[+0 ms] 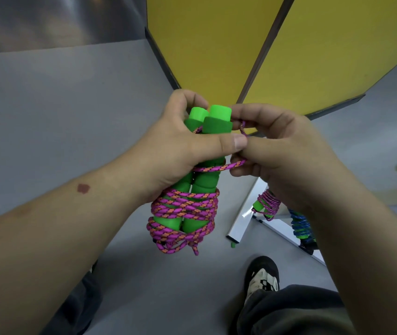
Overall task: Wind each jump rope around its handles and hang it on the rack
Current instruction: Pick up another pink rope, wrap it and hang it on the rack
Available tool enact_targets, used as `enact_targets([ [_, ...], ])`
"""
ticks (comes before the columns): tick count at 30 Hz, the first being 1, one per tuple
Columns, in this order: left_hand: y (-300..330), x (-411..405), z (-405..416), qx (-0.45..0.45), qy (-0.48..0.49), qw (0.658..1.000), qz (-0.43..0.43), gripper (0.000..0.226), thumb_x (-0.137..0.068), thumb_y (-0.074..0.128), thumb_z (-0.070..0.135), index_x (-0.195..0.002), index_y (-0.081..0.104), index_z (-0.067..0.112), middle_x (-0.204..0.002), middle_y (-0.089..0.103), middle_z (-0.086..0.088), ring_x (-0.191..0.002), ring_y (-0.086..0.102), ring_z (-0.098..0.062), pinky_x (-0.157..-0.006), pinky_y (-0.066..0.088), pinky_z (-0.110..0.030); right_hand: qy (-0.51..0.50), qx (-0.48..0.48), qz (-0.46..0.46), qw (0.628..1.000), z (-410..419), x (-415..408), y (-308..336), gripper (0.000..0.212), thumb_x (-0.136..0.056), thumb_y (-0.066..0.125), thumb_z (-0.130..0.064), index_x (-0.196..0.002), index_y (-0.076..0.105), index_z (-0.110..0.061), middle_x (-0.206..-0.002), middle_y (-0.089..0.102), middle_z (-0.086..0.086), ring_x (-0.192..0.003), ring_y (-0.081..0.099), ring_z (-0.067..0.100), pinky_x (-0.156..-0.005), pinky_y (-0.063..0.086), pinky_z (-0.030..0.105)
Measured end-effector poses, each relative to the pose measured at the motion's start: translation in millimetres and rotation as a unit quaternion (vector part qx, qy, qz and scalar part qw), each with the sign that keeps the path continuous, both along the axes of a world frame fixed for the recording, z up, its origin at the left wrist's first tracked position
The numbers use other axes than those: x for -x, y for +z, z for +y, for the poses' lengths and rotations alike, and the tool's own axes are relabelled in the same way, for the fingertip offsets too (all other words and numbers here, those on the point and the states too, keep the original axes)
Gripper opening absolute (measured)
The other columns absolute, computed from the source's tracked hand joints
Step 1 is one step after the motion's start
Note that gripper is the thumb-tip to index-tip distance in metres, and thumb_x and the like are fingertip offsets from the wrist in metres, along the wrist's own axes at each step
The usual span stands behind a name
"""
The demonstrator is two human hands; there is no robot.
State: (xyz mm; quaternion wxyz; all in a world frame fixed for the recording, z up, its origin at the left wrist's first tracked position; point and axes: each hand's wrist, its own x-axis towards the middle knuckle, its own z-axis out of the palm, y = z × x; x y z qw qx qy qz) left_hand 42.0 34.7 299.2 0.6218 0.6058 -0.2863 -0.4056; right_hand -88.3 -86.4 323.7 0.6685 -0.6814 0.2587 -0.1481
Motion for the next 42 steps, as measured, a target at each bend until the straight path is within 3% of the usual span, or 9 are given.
enact_targets([
  [6,1,-6,-3,-0.112,0.034,0.990,-0.085,0.042,-0.065,0.062,0.043,-0.103,0.047,0.030,-0.085,0.053,0.003,-0.073,0.053,-0.015,-0.064,0.043,-0.034,-0.052,0.234,0.056,0.969,-3,7,-2,0.044,-0.080,0.051,0.006,-0.104,0.065,-0.027,-0.082,0.063,-0.006,-0.065,0.055,0.011,-0.063,0.050,0.025],
  [11,1,8,-10,-0.131,0.004,0.977,-0.167,0.046,-0.078,0.059,0.041,-0.121,0.054,0.026,-0.092,0.053,0.004,-0.076,0.051,-0.010,-0.061,0.038,-0.030,-0.030,0.398,0.192,0.897,-5,11,-5,0.036,-0.083,0.052,0.000,-0.088,0.067,-0.033,-0.080,0.062,-0.009,-0.072,0.054,0.007,-0.056,0.041,0.016],
  [14,0,12,-18,-0.130,0.007,0.969,-0.210,0.043,-0.085,0.059,0.038,-0.126,0.050,0.031,-0.103,0.061,0.002,-0.086,0.058,-0.010,-0.069,0.049,-0.034,-0.055,0.386,0.182,0.903,-6,16,2,0.032,-0.087,0.054,-0.002,-0.079,0.067,-0.030,-0.081,0.059,-0.011,-0.068,0.050,0.000,-0.053,0.036,0.016],
  [19,6,22,-27,-0.090,0.003,0.960,-0.265,0.032,-0.090,0.052,0.032,-0.121,0.045,0.030,-0.105,0.068,-0.002,-0.089,0.065,-0.021,-0.080,0.056,-0.048,-0.115,0.163,0.098,0.975,-10,27,7,0.035,-0.091,0.063,0.002,-0.067,0.068,-0.024,-0.047,0.049,-0.017,-0.046,0.037,0.002,-0.044,0.029,0.013],
  [24,-1,32,-36,-0.066,0.016,0.939,-0.338,0.026,-0.096,0.050,0.032,-0.122,0.046,0.033,-0.099,0.058,0.000,-0.078,0.056,-0.010,-0.056,0.037,-0.018,-0.004,0.192,0.163,0.968,-19,48,23,0.035,-0.091,0.058,0.001,-0.068,0.067,-0.023,-0.052,0.049,-0.018,-0.044,0.036,0.006,-0.045,0.031,0.019],
  [29,-2,48,-41,-0.012,-0.018,0.931,-0.364,0.038,-0.101,0.048,0.023,-0.135,0.045,0.038,-0.094,0.053,0.001,-0.078,0.052,-0.009,-0.060,0.035,-0.015,0.132,0.470,0.255,0.835,-38,60,42,0.042,-0.088,0.057,0.000,-0.067,0.064,-0.036,-0.094,0.056,-0.008,-0.087,0.057,0.024,-0.074,0.050,0.041],
  [33,0,55,-50,0.013,-0.032,0.922,-0.386,0.028,-0.103,0.042,0.015,-0.118,0.060,0.031,-0.101,0.048,0.000,-0.086,0.046,-0.011,-0.068,0.039,-0.017,0.125,0.664,0.230,0.700,-48,66,47,0.029,-0.081,0.065,-0.003,-0.075,0.072,-0.031,-0.094,0.061,-0.004,-0.089,0.053,0.034,-0.062,0.041,0.039],
  [36,4,58,-55,0.000,-0.063,0.925,-0.375,0.023,-0.102,0.041,0.016,-0.104,0.059,0.029,-0.097,0.047,0.003,-0.091,0.046,-0.006,-0.065,0.036,-0.008,0.111,0.734,0.175,0.647,-54,74,47,0.024,-0.079,0.061,-0.003,-0.076,0.074,-0.023,-0.093,0.064,0.002,-0.084,0.054,0.038,-0.060,0.045,0.043],
  [42,14,68,-61,0.013,-0.124,0.952,-0.279,0.015,-0.096,0.051,0.018,-0.089,0.057,0.031,-0.090,0.055,-0.003,-0.073,0.051,-0.012,-0.061,0.041,-0.029,0.088,0.787,0.053,0.609,-62,92,41,0.033,-0.087,0.047,0.006,-0.072,0.068,-0.016,-0.096,0.068,0.005,-0.086,0.057,0.039,-0.065,0.046,0.051],
])
